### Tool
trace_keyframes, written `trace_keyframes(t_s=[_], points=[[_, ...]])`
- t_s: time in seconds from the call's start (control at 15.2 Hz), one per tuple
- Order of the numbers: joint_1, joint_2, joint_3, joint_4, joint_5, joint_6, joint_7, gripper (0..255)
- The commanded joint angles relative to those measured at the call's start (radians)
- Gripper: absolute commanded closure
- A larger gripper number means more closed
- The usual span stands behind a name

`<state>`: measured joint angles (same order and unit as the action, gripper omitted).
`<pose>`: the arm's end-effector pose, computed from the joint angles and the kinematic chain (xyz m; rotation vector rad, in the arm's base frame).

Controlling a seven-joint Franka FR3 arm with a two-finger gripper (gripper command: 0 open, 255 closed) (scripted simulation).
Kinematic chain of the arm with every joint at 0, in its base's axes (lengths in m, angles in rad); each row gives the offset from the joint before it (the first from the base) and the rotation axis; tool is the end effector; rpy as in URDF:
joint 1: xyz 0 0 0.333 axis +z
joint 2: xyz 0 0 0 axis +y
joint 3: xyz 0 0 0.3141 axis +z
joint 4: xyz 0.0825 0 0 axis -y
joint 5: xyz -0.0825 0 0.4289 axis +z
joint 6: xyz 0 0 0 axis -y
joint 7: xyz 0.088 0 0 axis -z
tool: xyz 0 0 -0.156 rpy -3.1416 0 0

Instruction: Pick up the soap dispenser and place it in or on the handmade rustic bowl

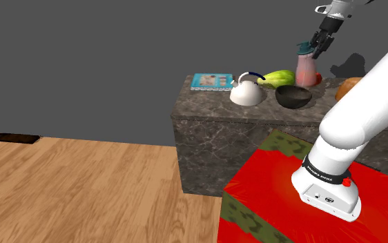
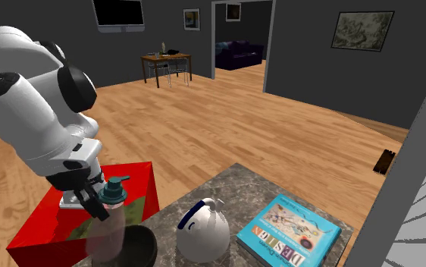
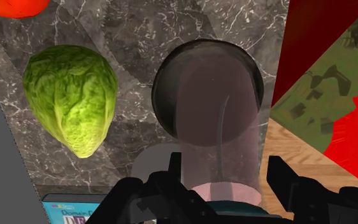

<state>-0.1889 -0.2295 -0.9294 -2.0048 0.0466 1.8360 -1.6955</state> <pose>0.2354 -0.5039 0.4503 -2.9266 -0.8730 -0.3367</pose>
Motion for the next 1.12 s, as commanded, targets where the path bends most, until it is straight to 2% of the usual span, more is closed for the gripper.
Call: trace_keyframes(t_s=[0.0,0.46,0.99,1.06], points=[[0.000,0.002,-0.002,-0.023,0.002,0.026,-0.004,255],[0.005,0.030,-0.024,-0.095,0.024,0.113,-0.036,255],[0.005,0.030,-0.024,-0.095,0.024,0.113,-0.036,255],[0.005,0.030,-0.024,-0.095,0.024,0.113,-0.036,0]])
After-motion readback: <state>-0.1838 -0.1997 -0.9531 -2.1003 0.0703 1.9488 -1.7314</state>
